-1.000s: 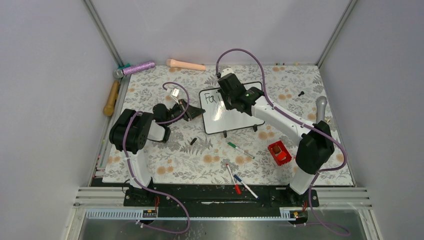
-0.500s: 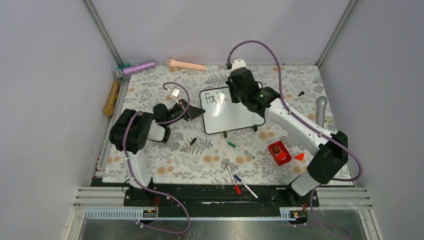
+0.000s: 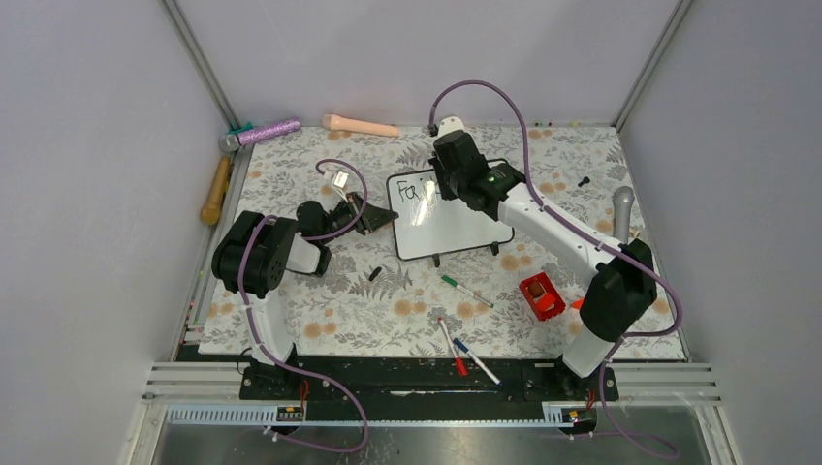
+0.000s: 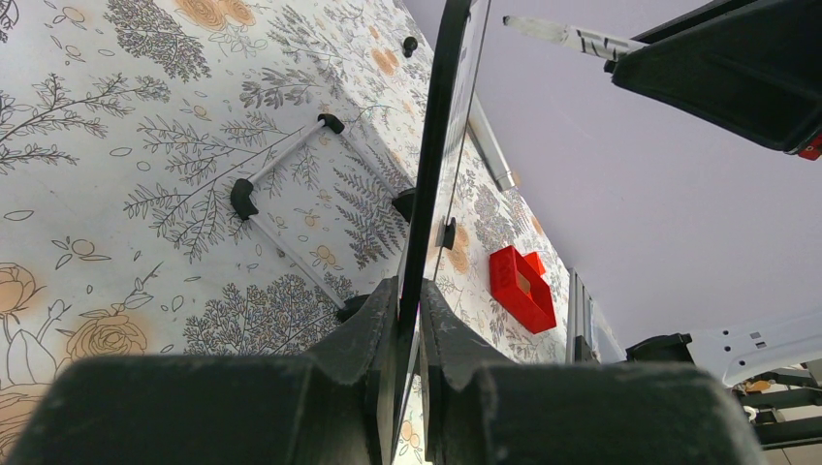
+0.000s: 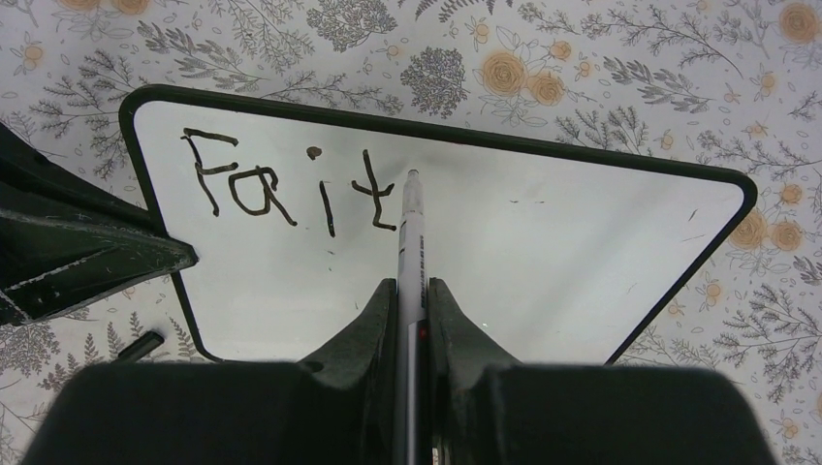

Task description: Write a sentence on the whiteboard

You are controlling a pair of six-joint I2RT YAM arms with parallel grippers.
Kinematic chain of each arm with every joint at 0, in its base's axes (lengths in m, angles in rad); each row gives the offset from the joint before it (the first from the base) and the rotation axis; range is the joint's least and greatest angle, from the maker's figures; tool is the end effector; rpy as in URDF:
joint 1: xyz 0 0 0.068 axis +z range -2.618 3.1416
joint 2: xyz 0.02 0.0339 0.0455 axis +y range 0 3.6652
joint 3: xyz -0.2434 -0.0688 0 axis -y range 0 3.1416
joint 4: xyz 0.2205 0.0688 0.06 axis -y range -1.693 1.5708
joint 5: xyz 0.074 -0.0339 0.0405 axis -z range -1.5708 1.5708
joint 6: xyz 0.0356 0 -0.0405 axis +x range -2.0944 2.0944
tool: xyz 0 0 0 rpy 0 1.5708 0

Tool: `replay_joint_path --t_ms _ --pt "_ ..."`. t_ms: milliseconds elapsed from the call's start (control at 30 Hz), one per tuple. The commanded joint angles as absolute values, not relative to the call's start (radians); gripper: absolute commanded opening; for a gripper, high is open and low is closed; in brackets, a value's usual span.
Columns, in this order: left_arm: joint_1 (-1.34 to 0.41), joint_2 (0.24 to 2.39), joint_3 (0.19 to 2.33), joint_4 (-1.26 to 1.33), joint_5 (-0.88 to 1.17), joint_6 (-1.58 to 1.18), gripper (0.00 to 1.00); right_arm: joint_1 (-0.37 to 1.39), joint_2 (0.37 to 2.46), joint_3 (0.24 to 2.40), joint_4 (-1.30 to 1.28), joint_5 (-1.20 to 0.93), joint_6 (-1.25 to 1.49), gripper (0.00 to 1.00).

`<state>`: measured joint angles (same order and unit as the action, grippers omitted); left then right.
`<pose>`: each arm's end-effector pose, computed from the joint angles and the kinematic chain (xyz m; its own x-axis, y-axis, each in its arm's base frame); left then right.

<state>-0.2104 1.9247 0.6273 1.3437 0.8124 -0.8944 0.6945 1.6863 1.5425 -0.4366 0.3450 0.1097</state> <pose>0.3076 -0.0921 0.1503 -0.6367 -0.4125 -0.6515 0.5691 0.3187 -0.7580 0.2880 0.2242 0.3241 -0.4610 -0.2499 -0.8515 -0.3365 0.9371 -0.0928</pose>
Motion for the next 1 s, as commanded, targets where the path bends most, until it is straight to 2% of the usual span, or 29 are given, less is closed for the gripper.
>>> replay_joint_path --t_ms 0,967 --pt "-0.212 1.882 0.621 1.423 0.823 -0.899 0.02 0.689 1.700 1.604 -0.440 0.333 0.107 0.00" --pt "-0.212 1.882 0.623 1.422 0.825 -0.902 0.02 0.687 1.740 1.604 -0.478 0.357 0.100 0.00"
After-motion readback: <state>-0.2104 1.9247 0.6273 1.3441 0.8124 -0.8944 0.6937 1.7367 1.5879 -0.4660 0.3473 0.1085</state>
